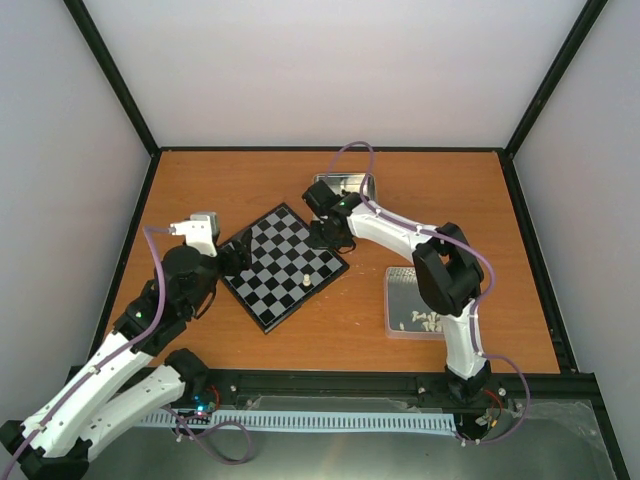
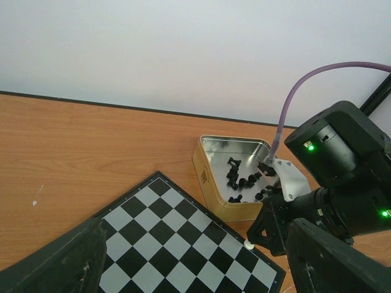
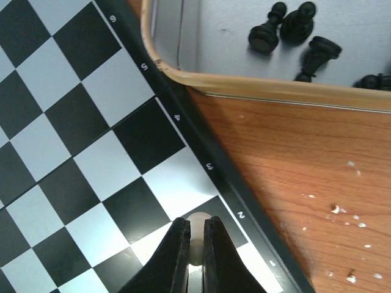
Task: Set up the chess pieces on the board
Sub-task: Place the chess piece on the chessboard, then pick up the chess piece from the storage box, then place the chess piece on the chessboard, then adjust the chess piece on the chessboard.
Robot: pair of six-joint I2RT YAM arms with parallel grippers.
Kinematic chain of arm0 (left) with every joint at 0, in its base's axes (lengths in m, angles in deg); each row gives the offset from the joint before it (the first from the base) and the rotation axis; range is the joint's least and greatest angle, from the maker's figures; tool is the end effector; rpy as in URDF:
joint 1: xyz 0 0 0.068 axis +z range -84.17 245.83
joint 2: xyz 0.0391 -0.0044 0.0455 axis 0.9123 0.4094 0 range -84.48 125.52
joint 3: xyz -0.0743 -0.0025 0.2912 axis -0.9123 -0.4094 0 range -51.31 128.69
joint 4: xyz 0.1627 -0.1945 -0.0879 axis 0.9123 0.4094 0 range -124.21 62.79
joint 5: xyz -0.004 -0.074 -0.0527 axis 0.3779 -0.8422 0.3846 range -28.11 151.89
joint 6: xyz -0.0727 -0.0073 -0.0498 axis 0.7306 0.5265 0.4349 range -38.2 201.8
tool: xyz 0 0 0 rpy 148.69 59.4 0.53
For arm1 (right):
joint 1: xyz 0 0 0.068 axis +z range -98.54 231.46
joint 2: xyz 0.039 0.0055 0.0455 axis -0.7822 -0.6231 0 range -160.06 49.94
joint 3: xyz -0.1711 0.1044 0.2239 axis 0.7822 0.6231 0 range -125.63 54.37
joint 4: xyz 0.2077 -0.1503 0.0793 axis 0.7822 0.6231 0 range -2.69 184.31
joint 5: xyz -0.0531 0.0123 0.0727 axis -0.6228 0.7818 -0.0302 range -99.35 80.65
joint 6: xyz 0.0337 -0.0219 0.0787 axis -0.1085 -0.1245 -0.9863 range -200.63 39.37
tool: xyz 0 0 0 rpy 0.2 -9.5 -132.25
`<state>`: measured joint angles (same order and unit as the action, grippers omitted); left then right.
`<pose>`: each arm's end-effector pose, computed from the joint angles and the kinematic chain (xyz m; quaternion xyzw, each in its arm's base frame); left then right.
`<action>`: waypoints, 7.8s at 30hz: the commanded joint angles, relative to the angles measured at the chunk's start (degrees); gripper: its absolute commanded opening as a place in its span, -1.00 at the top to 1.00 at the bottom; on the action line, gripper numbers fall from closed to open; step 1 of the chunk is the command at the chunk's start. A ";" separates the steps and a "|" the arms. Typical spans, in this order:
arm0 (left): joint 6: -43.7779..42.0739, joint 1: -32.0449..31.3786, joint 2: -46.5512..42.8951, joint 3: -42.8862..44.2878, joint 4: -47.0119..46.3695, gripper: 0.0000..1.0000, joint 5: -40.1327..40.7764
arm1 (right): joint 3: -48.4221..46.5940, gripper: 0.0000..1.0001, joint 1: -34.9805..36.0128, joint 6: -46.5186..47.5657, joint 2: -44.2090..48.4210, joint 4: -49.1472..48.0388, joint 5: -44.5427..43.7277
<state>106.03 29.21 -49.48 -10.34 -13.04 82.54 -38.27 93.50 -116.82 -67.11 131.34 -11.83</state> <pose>0.1510 -0.0777 0.3286 -0.0238 0.7887 -0.1799 0.5874 0.3466 0.3080 0.1826 -0.0461 0.9811 0.1014 0.1584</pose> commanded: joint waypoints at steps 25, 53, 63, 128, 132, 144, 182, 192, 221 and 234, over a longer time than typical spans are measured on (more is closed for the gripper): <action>0.29 0.32 -0.47 -0.18 0.35 -0.62 0.34 | -0.42 0.86 1.90 0.24 -2.68 2.86 0.21; 0.23 0.39 -1.01 -0.48 -0.19 -0.63 -0.93 | 30.87 0.40 -7.39 -12.82 33.28 6.67 -18.96; 0.12 0.39 0.19 -0.49 -0.59 -0.62 -1.79 | 47.85 0.31 -14.59 -15.34 40.69 7.60 -17.43; -0.37 0.33 1.60 -0.53 -1.58 -0.63 -4.13 | 56.17 0.88 -23.12 -15.95 48.53 -1.56 -9.85; -1.50 0.38 2.54 -0.69 -3.43 -0.63 -11.31 | 55.26 0.88 -23.06 -8.70 54.63 -4.56 4.37; 2.22 0.38 9.25 0.59 -2.27 -0.65 -22.20 | 53.42 0.87 -18.11 -19.65 57.76 -20.86 28.24; 3.19 0.37 -2.13 0.27 3.22 -0.63 4.08 | 41.63 0.84 9.11 -48.88 14.71 -53.50 32.85; 3.15 0.40 -2.34 0.20 3.18 -0.64 4.38 | 42.87 0.78 9.11 -50.68 14.42 -53.39 32.71; 3.02 0.39 -2.81 -0.01 3.09 -0.64 3.98 | 37.32 -0.14 9.02 -31.09 19.95 -38.36 23.59; 3.19 0.36 -2.61 -0.10 3.27 -0.64 4.37 | 34.81 0.03 10.96 -25.06 14.74 -37.02 18.18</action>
<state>108.87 29.25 -51.82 -10.34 -9.30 85.95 -2.34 103.67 -143.61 -51.59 93.81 10.09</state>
